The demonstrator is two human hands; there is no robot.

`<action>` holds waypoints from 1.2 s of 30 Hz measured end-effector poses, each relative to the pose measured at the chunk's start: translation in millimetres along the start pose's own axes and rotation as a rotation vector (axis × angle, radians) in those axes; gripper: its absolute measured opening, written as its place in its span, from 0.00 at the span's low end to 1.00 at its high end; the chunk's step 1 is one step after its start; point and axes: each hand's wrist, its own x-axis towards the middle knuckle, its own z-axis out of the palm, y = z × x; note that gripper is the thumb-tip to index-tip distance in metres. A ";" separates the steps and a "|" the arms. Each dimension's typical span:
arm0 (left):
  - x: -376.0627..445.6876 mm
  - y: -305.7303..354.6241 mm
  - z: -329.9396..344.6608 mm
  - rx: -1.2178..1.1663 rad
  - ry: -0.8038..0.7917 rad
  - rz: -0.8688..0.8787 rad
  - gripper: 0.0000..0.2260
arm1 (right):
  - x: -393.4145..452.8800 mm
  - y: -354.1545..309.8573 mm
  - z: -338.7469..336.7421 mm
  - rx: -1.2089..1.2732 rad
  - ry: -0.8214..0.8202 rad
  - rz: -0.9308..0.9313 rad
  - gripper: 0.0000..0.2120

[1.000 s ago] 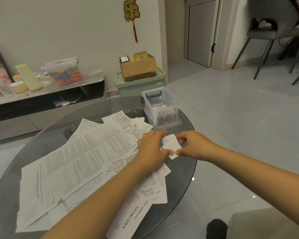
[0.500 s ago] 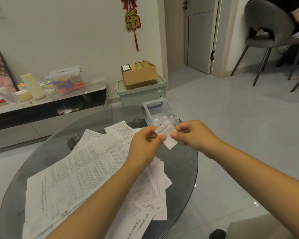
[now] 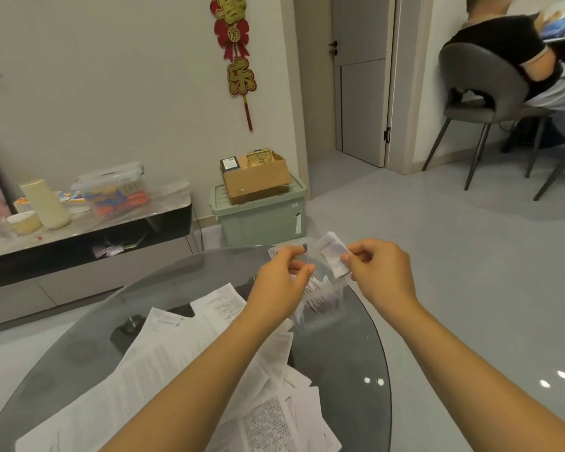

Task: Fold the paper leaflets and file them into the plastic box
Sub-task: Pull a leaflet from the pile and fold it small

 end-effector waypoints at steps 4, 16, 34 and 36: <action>22.2 -15.6 5.4 0.468 -0.253 0.307 0.14 | 15.2 6.8 11.1 -0.095 0.005 -0.009 0.07; 50.8 -35.7 19.5 0.651 -0.476 0.610 0.32 | 30.0 26.5 39.7 -0.250 -0.037 -0.026 0.05; 47.1 -50.4 15.5 0.502 -0.419 0.596 0.29 | 35.7 2.5 53.0 -0.968 -0.158 -0.134 0.10; 48.1 -50.7 17.2 0.460 -0.407 0.556 0.30 | 37.6 -1.1 56.1 -1.001 -0.184 -0.120 0.08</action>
